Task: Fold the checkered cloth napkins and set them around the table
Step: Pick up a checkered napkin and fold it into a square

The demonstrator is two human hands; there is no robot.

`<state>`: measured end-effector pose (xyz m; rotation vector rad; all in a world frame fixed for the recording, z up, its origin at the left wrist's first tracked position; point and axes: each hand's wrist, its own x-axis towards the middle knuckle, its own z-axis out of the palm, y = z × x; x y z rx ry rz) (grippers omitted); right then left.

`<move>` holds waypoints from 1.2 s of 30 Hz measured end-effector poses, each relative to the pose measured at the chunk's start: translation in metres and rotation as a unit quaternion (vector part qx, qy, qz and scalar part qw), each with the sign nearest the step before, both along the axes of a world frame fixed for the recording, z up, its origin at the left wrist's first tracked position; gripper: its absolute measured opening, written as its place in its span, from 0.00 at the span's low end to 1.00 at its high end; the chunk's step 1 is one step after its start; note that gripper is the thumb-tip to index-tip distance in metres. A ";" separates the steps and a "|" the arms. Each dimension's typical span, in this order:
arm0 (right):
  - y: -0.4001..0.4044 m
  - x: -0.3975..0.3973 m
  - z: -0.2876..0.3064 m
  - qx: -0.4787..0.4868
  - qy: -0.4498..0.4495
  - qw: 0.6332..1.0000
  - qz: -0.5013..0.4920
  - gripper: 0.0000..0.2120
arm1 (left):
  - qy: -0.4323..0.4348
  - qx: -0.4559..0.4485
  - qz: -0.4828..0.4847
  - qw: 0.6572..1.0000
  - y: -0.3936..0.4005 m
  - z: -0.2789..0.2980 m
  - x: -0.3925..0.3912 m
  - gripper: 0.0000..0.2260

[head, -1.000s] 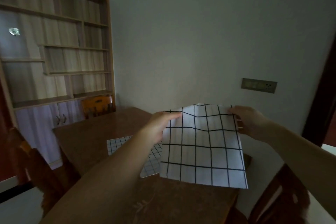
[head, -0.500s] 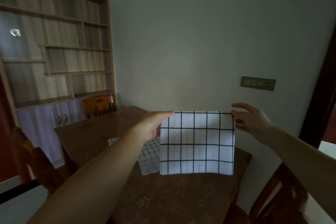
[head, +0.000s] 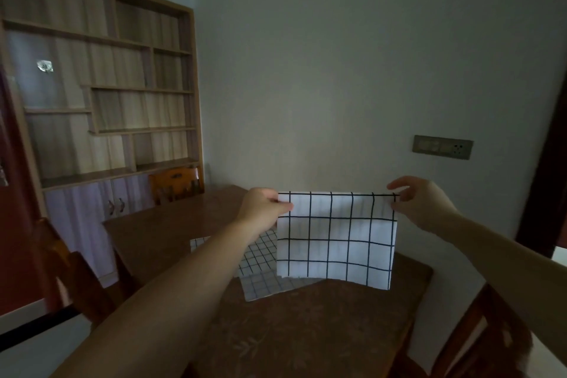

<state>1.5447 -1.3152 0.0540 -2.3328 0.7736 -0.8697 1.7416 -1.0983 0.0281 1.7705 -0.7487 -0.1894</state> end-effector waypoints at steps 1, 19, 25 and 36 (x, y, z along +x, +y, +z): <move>-0.001 0.000 -0.001 -0.024 0.009 1.000 -0.010 0.11 | -0.030 0.008 0.008 0.999 0.000 -0.001 0.001 0.15; 0.048 0.024 0.022 -0.162 0.105 0.972 0.131 0.06 | -0.171 0.165 -0.145 0.960 -0.018 0.001 -0.029 0.39; 0.053 0.023 0.031 -0.082 0.019 0.983 0.165 0.04 | -0.126 0.054 -0.156 0.978 -0.041 0.009 -0.036 0.16; 0.020 -0.004 0.015 0.107 -0.049 0.976 0.183 0.13 | 0.050 -0.073 -0.161 0.983 -0.014 0.021 -0.012 0.04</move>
